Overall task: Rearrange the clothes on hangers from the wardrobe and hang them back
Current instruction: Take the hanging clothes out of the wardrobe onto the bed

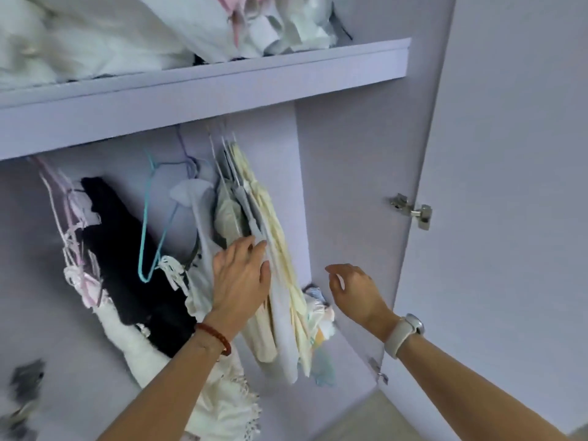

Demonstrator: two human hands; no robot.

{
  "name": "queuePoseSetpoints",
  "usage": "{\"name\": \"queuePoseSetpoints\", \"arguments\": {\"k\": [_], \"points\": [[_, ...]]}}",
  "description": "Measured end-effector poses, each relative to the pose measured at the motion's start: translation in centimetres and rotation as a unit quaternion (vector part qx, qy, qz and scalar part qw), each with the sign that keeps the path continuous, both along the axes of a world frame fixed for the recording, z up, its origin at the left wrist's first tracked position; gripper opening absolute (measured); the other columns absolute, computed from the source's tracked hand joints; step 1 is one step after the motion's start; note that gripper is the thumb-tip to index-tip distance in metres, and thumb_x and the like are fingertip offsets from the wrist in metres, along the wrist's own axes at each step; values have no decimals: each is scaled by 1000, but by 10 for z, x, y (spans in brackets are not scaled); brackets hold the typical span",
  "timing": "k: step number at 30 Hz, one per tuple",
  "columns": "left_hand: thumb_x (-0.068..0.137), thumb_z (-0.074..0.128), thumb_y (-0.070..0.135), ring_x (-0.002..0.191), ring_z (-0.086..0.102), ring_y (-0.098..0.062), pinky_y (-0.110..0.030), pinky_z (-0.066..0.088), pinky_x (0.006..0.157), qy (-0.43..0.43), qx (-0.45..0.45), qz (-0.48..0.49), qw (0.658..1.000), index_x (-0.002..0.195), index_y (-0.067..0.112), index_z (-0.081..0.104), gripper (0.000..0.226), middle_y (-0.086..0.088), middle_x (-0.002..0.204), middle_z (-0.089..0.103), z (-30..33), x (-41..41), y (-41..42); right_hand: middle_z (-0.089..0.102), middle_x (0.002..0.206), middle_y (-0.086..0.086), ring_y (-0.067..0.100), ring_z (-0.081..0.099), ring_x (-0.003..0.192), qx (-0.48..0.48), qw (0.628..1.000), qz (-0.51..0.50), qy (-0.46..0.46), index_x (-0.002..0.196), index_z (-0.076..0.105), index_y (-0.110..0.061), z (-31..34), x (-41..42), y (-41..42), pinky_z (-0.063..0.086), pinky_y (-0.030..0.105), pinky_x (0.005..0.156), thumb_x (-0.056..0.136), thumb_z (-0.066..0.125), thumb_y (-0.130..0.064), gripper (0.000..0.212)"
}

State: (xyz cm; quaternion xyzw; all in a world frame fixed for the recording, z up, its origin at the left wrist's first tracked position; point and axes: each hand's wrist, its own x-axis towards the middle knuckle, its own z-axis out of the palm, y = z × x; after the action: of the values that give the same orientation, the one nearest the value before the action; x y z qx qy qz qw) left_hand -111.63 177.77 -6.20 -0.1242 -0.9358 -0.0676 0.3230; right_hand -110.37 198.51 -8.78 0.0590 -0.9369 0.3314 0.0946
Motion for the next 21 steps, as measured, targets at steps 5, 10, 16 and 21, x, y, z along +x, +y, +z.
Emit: {"name": "queuePoseSetpoints", "arguments": {"k": [5, 10, 16, 21], "points": [[80, 36, 29, 111, 46, -23, -39, 28, 89, 28, -2, 66, 997, 106, 10, 64, 43, -10, 113, 62, 22, -52, -15, 65, 114, 6, 25, 57, 106, -84, 994, 64, 34, 109, 64, -8, 32, -81, -37, 42, 29, 92, 92, 42, -9, 28], [83, 27, 35, 118, 52, -29, -50, 40, 93, -40, 0, 128, 991, 116, 11, 61, 54, -12, 118, 60, 41, -106, -16, 64, 97, 7, 22, 58, 88, -198, 974, 109, 14, 101, 58, -4, 57, -147, -56, 38, 19, 72, 94, 43, -12, 19], [86, 33, 40, 130, 38, -31, -57, 39, 94, -66, -17, 140, 988, 129, 19, 50, 51, -9, 132, 53, 26, -133, -17, 55, 90, 1, 18, 53, 84, -219, 962, 143, -77, 109, 47, -11, 64, -208, -90, 45, 30, 80, 88, 54, -42, 38], [91, 31, 40, 135, 34, -27, -54, 35, 99, -42, 10, 160, 986, 129, 22, 51, 47, -7, 138, 48, 19, -134, -22, 49, 114, 6, 23, 53, 100, -156, 976, 150, 9, 123, 44, -10, 59, -226, -90, 40, 25, 78, 90, 50, -18, 35]]}}
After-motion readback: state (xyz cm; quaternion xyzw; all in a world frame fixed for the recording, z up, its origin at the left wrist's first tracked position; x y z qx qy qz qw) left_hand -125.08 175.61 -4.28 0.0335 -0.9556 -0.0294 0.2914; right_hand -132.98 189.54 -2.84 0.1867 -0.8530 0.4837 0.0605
